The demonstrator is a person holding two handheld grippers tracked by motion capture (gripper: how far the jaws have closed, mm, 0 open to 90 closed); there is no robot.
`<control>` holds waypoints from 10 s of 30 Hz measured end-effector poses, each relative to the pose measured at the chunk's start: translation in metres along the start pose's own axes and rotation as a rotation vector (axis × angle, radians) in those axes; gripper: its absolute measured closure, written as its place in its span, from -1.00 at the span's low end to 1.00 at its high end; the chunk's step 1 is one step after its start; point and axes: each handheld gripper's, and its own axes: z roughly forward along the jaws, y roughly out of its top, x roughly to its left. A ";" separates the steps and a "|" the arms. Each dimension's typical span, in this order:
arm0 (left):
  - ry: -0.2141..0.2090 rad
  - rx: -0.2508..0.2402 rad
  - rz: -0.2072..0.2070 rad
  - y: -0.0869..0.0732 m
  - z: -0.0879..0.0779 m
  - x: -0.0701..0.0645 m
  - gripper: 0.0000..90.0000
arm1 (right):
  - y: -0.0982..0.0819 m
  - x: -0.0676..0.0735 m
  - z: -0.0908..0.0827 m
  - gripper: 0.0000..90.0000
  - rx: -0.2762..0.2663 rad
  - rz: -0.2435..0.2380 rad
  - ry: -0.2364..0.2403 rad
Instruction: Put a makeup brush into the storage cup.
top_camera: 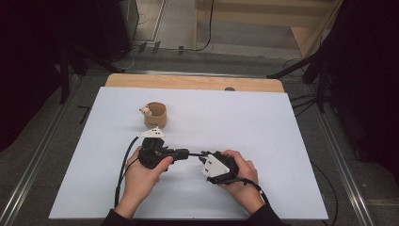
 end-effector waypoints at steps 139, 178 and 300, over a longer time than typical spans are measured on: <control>0.019 -0.365 0.216 -0.021 0.012 -0.015 0.30 | 0.024 -0.026 -0.005 0.88 -0.542 1.171 0.221; 0.040 -0.346 0.193 -0.020 0.004 -0.011 0.86 | 0.038 -0.024 -0.010 0.37 -0.477 0.928 0.174; 0.399 -0.622 0.189 0.060 -0.018 0.090 0.86 | -0.173 -0.067 -0.104 -1.00 -0.275 0.854 -0.178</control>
